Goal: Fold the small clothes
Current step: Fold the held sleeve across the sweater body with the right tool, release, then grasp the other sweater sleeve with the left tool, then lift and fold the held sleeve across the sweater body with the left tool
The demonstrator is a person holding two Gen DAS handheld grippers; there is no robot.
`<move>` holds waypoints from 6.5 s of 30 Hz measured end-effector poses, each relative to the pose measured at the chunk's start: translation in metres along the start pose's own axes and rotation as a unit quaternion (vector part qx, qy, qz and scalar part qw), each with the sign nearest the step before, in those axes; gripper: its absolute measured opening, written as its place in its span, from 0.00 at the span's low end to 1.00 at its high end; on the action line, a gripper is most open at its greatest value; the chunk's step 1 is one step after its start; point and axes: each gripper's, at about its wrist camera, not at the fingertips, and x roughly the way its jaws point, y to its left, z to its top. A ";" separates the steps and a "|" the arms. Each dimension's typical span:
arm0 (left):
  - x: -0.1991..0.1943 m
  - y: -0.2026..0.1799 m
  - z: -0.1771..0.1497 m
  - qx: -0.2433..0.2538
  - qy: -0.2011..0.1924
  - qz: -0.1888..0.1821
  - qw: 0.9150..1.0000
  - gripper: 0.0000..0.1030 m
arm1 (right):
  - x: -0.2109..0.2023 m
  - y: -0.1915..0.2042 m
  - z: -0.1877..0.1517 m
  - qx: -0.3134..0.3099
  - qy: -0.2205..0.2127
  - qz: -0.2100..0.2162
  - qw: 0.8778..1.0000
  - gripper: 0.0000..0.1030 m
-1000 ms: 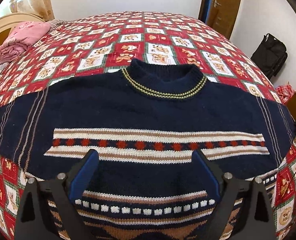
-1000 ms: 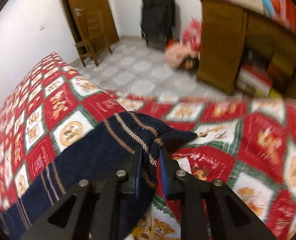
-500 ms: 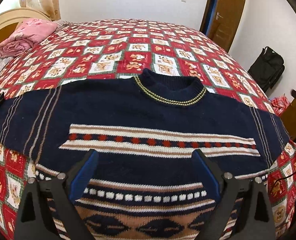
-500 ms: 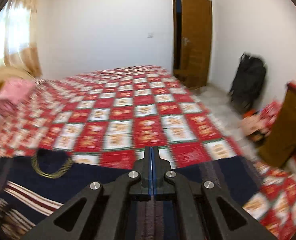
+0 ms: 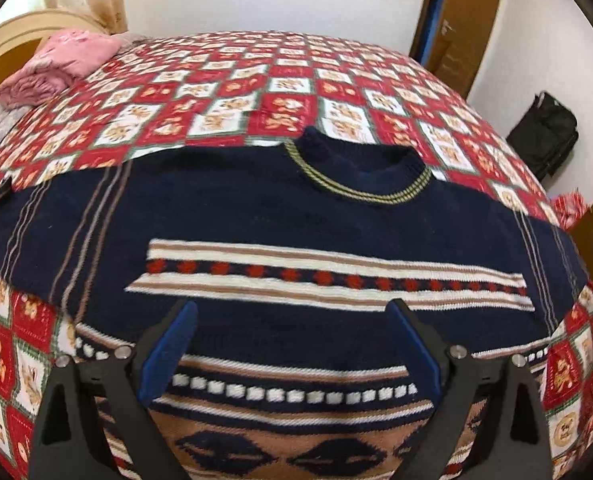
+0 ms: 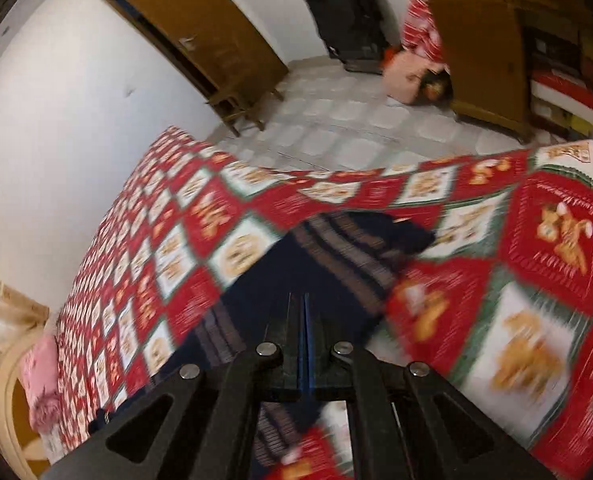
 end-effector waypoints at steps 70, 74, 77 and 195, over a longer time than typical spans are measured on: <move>-0.024 0.058 -0.016 -0.053 -0.031 0.004 0.998 0.94 | -0.015 0.247 -0.271 -0.266 0.066 0.231 0.934 0.53; -0.018 0.049 -0.018 -0.037 -0.024 0.002 0.999 0.94 | -0.011 0.208 -0.255 -0.245 0.048 0.140 0.958 0.53; -0.014 0.039 -0.017 -0.022 -0.019 -0.009 1.000 0.94 | -0.004 0.198 -0.262 -0.249 0.055 0.125 0.959 0.53; -0.014 0.420 0.029 -0.357 -0.144 0.088 0.919 0.14 | -0.004 0.350 -0.428 -0.403 0.147 0.236 0.872 0.46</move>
